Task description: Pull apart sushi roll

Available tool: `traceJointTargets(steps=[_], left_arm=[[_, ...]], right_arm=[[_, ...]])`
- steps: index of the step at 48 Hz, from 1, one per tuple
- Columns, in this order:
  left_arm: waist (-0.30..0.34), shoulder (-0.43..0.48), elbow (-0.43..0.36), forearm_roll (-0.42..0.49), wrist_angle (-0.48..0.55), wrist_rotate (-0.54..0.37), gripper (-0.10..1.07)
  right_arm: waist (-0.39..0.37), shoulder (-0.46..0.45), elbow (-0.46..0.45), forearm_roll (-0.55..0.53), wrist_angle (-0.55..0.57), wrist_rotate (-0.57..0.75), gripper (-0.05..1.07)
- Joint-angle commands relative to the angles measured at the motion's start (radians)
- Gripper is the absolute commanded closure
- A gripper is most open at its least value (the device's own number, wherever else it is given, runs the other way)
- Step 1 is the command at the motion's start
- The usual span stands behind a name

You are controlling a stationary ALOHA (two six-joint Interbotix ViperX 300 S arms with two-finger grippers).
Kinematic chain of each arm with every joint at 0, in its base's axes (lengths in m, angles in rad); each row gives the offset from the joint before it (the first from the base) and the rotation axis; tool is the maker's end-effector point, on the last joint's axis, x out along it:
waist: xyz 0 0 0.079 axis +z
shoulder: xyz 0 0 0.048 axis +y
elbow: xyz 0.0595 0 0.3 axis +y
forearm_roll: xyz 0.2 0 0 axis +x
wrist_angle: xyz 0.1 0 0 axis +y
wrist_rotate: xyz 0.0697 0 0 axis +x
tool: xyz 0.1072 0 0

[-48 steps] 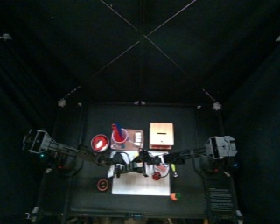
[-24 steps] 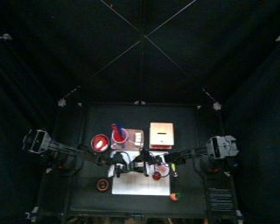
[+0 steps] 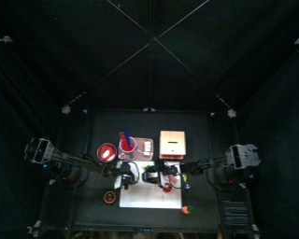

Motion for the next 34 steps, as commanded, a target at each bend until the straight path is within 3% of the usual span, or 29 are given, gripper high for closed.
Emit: traceJointTargets(steps=[1, 34], left_arm=[[0.003, -0.009, -0.006, -0.008, -0.006, 0.002, 0.36], [0.003, -0.015, 0.000, -0.025, -0.006, 0.002, 0.36]], right_arm=[[-0.006, -0.052, 0.009, 0.006, -0.006, 0.002, 0.40], [-0.014, -0.126, 0.089, 0.031, 0.011, 0.002, 0.40]])
